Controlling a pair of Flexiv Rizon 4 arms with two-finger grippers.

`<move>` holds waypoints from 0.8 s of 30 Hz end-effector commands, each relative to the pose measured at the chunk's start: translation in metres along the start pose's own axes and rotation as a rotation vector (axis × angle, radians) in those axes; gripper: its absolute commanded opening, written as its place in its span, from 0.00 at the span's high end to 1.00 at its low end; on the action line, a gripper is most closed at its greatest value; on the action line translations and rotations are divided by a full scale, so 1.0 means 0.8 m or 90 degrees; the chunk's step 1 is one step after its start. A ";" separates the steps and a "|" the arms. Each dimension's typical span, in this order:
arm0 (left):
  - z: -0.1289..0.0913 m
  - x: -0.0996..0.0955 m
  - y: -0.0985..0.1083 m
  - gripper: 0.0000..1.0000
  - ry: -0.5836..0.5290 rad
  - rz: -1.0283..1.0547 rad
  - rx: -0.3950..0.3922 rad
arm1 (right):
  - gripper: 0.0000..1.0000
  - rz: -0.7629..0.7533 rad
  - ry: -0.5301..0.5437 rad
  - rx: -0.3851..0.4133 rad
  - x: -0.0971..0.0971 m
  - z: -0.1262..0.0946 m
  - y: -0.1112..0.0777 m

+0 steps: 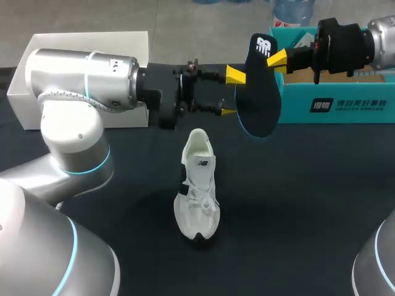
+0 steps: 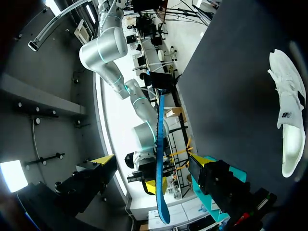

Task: Take the shoe out of the shoebox, open the shoe tongue, remove and reinsert the insole, then place the shoe into the shoebox

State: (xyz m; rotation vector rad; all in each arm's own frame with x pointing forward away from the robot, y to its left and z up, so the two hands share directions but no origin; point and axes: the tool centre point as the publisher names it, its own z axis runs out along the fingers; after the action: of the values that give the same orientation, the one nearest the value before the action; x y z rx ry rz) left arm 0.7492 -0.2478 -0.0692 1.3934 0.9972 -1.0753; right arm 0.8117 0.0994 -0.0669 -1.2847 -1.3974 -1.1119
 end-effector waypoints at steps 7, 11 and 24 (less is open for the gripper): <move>0.017 0.011 0.005 0.38 0.002 0.009 -0.027 | 1.00 0.012 0.006 0.038 -0.010 0.014 -0.001; 0.016 0.013 0.006 0.51 0.007 0.011 -0.032 | 1.00 0.015 0.005 0.032 -0.012 0.011 -0.003; 0.022 0.025 0.006 1.00 0.010 0.001 -0.034 | 1.00 0.013 0.010 0.022 -0.012 0.013 -0.009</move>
State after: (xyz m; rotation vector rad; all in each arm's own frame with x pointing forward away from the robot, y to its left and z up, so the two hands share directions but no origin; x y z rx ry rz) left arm 0.7560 -0.2624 -0.0857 1.3628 1.0282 -1.0336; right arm 0.8090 0.1060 -0.0782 -1.2530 -1.3857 -1.0719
